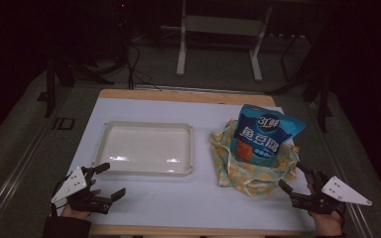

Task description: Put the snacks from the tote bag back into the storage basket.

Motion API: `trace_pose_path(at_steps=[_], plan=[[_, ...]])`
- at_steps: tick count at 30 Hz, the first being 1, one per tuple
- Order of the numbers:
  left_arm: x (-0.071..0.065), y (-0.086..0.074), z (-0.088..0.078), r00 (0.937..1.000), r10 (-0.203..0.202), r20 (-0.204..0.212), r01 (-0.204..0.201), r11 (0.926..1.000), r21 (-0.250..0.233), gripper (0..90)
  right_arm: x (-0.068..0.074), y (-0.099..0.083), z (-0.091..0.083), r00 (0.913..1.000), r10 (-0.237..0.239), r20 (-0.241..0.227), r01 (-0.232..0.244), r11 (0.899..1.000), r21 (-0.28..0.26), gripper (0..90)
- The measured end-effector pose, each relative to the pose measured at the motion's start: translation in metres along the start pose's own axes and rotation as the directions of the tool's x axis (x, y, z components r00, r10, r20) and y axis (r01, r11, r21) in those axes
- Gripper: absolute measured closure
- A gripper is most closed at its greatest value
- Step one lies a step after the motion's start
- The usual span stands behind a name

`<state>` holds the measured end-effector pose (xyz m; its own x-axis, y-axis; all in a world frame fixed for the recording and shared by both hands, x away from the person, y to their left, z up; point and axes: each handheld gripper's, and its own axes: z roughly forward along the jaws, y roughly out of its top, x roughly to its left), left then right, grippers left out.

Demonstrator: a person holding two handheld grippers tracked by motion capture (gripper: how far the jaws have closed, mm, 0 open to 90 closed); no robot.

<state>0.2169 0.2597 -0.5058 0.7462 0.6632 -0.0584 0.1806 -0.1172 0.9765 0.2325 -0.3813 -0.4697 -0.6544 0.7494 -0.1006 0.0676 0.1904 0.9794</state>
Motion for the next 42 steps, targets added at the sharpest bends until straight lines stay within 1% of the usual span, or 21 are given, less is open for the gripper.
trace_pose_path(at_steps=[2, 3, 5, 6, 8, 10, 11, 13, 14, 16, 17, 19, 22, 26, 28, 30, 32, 36, 38, 40, 42], plan=[[-0.001, 0.001, 0.000, 0.9998, 0.004, -0.020, -0.004, 1.0000, 0.005, 0.3, -0.001, 0.002, 0.001, 0.9990, 0.037, -0.025, -0.036, 0.999, 0.037, 14.9], [-0.001, 0.002, -0.001, 0.9994, 0.004, -0.033, -0.004, 1.0000, 0.004, 0.3, -0.001, 0.002, 0.001, 0.9990, 0.037, -0.025, -0.036, 0.999, 0.037, 14.9], [-0.001, 0.005, -0.002, 0.9989, -0.001, -0.048, 0.001, 1.0000, -0.009, 0.3, -0.001, 0.003, 0.002, 0.9978, 0.060, -0.029, -0.057, 0.996, 0.072, 14.8], [-0.001, 0.006, -0.002, 0.9993, -0.004, -0.038, 0.003, 1.0000, -0.003, 0.3, 0.000, 0.004, 0.002, 0.9968, 0.069, -0.040, -0.065, 0.994, 0.090, 14.8], [-0.001, 0.006, -0.001, 0.9997, -0.009, -0.020, 0.009, 0.9999, 0.004, 0.3, 0.000, 0.005, 0.001, 0.9964, 0.061, -0.058, -0.056, 0.994, 0.092, 14.8], [-0.001, 0.007, 0.002, 0.9992, -0.039, 0.007, 0.039, 0.9992, 0.012, 0.3, 0.001, 0.006, 0.002, 0.9944, 0.067, -0.082, -0.058, 0.993, 0.106, 14.8], [-0.002, 0.008, 0.003, 0.9991, -0.042, 0.003, 0.042, 0.9991, 0.010, 0.3, 0.001, 0.007, 0.002, 0.9940, 0.063, -0.089, -0.054, 0.993, 0.106, 14.7], [-0.004, 0.011, 0.007, 0.9995, -0.031, -0.005, 0.031, 0.9995, 0.005, 0.3, 0.002, 0.009, 0.002, 0.9950, 0.051, -0.086, -0.041, 0.993, 0.114, 13.8], [-0.006, 0.013, 0.008, 0.9994, -0.025, -0.024, 0.025, 0.9997, 0.004, 0.3, 0.001, 0.011, 0.002, 0.9953, 0.050, -0.083, -0.041, 0.993, 0.108, 13.7], [-0.009, 0.017, 0.012, 0.9996, -0.024, -0.013, 0.024, 0.9997, -0.007, 0.3, 0.001, 0.014, 0.002, 0.9964, 0.054, -0.066, -0.047, 0.993, 0.106, 13.7], [-0.011, 0.019, 0.014, 0.9996, -0.024, -0.016, 0.024, 0.9997, -0.006, 0.3, 0.000, 0.015, 0.002, 0.9953, 0.065, -0.071, -0.057, 0.993, 0.108, 13.5], [-0.013, 0.022, 0.019, 0.9996, -0.029, 0.005, 0.029, 0.9996, -0.006, 0.3, 0.000, 0.017, 0.002, 0.9967, 0.063, -0.051, -0.057, 0.993, 0.101, 13.4], [-0.015, 0.025, 0.024, 0.9994, -0.031, 0.017, 0.031, 0.9994, 0.014, 0.3, -0.002, 0.019, 0.001, 0.9959, 0.074, -0.053, -0.069, 0.993, 0.100, 13.4], [-0.015, 0.032, 0.033, 0.9981, -0.056, 0.026, 0.055, 0.9976, 0.043, 0.3, -0.005, 0.023, -0.001, 0.9985, 0.054, 0.007, -0.054, 0.991, 0.119, 13.4], [-0.015, 0.036, 0.039, 0.9975, -0.065, 0.030, 0.064, 0.9973, 0.037, 0.3, -0.007, 0.026, -0.002, 0.9974, 0.071, 0.009, -0.072, 0.990, 0.121, 13.3], [-0.015, 0.041, 0.044, 0.9973, -0.065, 0.035, 0.064, 0.9975, 0.032, 0.3, -0.007, 0.029, -0.002, 0.9966, 0.077, 0.031, -0.080, 0.990, 0.115, 12.9], [-0.015, 0.046, 0.053, 0.9966, -0.064, 0.051, 0.063, 0.9975, 0.031, 0.3, -0.009, 0.033, -0.003, 0.9955, 0.086, 0.039, -0.090, 0.990, 0.107, 12.7], [-0.018, 0.056, 0.068, 0.9954, -0.049, 0.082, 0.045, 0.9979, 0.048, 0.3, -0.013, 0.037, -0.004, 0.9953, 0.079, 0.055, -0.084, 0.992, 0.091, 12.5], [-0.020, 0.060, 0.076, 0.9949, -0.047, 0.090, 0.042, 0.9979, 0.048, 0.3, -0.015, 0.039, -0.003, 0.9952, 0.086, 0.047, -0.090, 0.992, 0.086, 12.2], [-0.021, 0.062, 0.080, 0.9933, -0.050, 0.105, 0.045, 0.9978, 0.048, 0.3, -0.016, 0.039, -0.003, 0.9949, 0.088, 0.050, -0.092, 0.993, 0.080, 11.9], [-0.024, 0.067, 0.094, 0.9880, -0.052, 0.145, 0.044, 0.9972, 0.061, 0.3, -0.018, 0.040, -0.001, 0.9947, 0.095, 0.041, -0.097, 0.992, 0.078, 11.9]])
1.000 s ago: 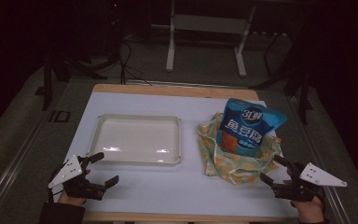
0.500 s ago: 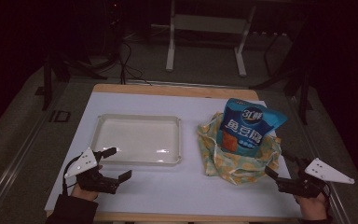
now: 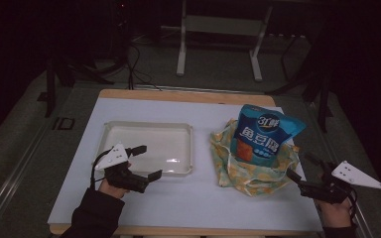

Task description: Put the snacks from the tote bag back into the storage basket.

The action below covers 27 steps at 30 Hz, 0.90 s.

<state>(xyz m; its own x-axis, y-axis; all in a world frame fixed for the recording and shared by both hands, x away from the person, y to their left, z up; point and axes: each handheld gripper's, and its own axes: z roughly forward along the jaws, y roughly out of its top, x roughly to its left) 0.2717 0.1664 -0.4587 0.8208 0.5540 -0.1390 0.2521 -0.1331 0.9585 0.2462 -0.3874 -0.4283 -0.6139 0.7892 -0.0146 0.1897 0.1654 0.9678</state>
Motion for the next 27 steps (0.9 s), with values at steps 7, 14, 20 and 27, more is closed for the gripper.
trace_pose_path(at_steps=[7, 14, 20, 27], plan=[[-0.004, 0.015, 0.032, 0.9968, 0.053, 0.059, -0.055, 0.9980, 0.030, 0.3, -0.005, 0.003, 0.006, 0.9998, 0.000, -0.021, 0.000, 1.000, 0.031, 12.2], [-0.007, 0.029, 0.066, 0.9916, 0.071, 0.108, -0.074, 0.9969, 0.026, 0.3, -0.010, 0.003, 0.011, 0.9997, 0.011, -0.024, -0.010, 0.999, 0.049, 13.5], [-0.010, 0.039, 0.096, 0.9848, 0.083, 0.153, -0.089, 0.9953, 0.036, 0.3, -0.014, 0.002, 0.015, 0.9996, 0.015, -0.022, -0.013, 0.998, 0.054, 13.7], [-0.011, 0.051, 0.130, 0.9766, 0.095, 0.193, -0.105, 0.9935, 0.043, 0.3, -0.016, 0.002, 0.020, 0.9995, 0.012, -0.030, -0.010, 0.998, 0.060, 14.4]])
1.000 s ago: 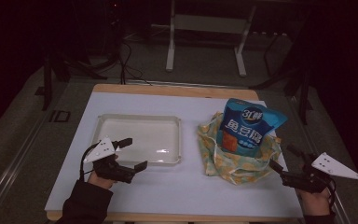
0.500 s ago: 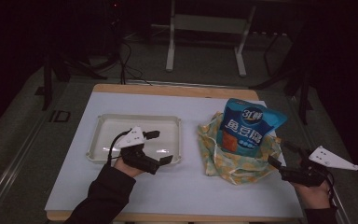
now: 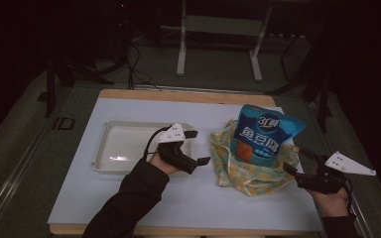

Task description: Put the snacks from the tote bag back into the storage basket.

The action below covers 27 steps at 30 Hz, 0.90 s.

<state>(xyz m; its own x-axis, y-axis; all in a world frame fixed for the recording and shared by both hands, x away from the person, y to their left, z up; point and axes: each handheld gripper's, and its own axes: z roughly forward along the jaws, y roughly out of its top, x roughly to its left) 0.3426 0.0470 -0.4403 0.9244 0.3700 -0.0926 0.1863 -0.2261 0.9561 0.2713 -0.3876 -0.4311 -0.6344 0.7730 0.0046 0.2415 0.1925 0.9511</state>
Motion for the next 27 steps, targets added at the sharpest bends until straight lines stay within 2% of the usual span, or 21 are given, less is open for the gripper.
trace_pose_path(at_steps=[7, 16, 20, 22, 27], plan=[[0.007, 0.011, 0.036, 0.9991, 0.016, 0.040, -0.017, 0.9991, 0.039, 0.4, -0.003, 0.000, 0.004, 0.9999, 0.007, -0.010, -0.007, 1.000, 0.002, 18.0], [0.014, 0.018, 0.076, 0.9967, 0.016, 0.080, -0.020, 0.9987, 0.047, 0.4, -0.006, -0.002, 0.013, 0.9997, 0.002, -0.025, -0.001, 1.000, 0.021, 21.2], [0.019, 0.022, 0.090, 0.9972, 0.019, 0.073, -0.023, 0.9983, 0.053, 0.4, -0.006, -0.002, 0.020, 0.9997, -0.011, -0.022, 0.011, 1.000, 0.023, 22.6], [0.022, 0.023, 0.095, 0.9965, 0.013, 0.083, -0.017, 0.9988, 0.047, 4.9, -0.007, -0.002, 0.023, 0.9997, -0.007, -0.022, 0.008, 1.000, 0.023, 23.7], [0.027, 0.022, 0.109, 0.9976, 0.019, 0.067, -0.024, 0.9970, 0.073, 7.0, -0.010, -0.001, 0.033, 0.9995, -0.005, -0.030, 0.006, 0.999, 0.035, 23.9]])
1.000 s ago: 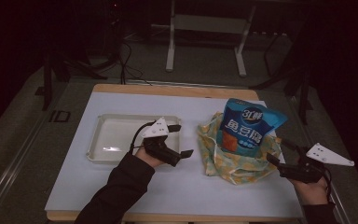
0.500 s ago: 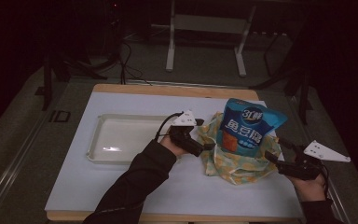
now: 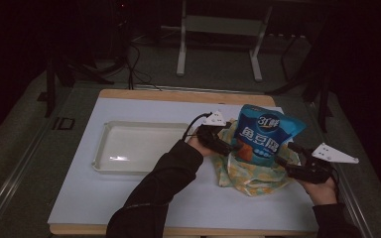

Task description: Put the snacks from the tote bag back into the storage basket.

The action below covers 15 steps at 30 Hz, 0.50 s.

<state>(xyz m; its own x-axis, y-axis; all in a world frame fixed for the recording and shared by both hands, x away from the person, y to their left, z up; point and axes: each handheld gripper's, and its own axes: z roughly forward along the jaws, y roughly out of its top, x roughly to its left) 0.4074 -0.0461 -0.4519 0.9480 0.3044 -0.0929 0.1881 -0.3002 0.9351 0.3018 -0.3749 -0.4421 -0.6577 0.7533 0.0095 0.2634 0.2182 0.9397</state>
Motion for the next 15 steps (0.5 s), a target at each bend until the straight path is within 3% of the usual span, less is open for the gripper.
trace_pose_path(at_steps=[4, 7, 11, 15], plan=[[0.004, 0.001, 0.007, 0.9999, -0.010, -0.003, 0.010, 0.9999, 0.001, 9.0, -0.001, 0.001, 0.005, 1.0000, -0.003, 0.001, 0.003, 1.000, 0.006, 24.0], [0.009, 0.003, 0.015, 0.9997, -0.021, -0.016, 0.021, 0.9998, -0.005, 15.2, -0.004, 0.005, 0.011, 1.0000, -0.002, -0.002, 0.002, 1.000, 0.002, 28.2], [0.012, 0.004, 0.020, 0.9996, -0.028, -0.001, 0.028, 0.9996, 0.003, 18.0, -0.004, 0.007, 0.015, 0.9999, -0.010, -0.005, 0.010, 1.000, 0.003, 32.0], [0.013, 0.006, 0.023, 0.9992, -0.039, 0.010, 0.039, 0.9992, -0.001, 29.1, -0.005, 0.008, 0.020, 0.9999, -0.014, 0.001, 0.014, 1.000, 0.018, 39.0]])
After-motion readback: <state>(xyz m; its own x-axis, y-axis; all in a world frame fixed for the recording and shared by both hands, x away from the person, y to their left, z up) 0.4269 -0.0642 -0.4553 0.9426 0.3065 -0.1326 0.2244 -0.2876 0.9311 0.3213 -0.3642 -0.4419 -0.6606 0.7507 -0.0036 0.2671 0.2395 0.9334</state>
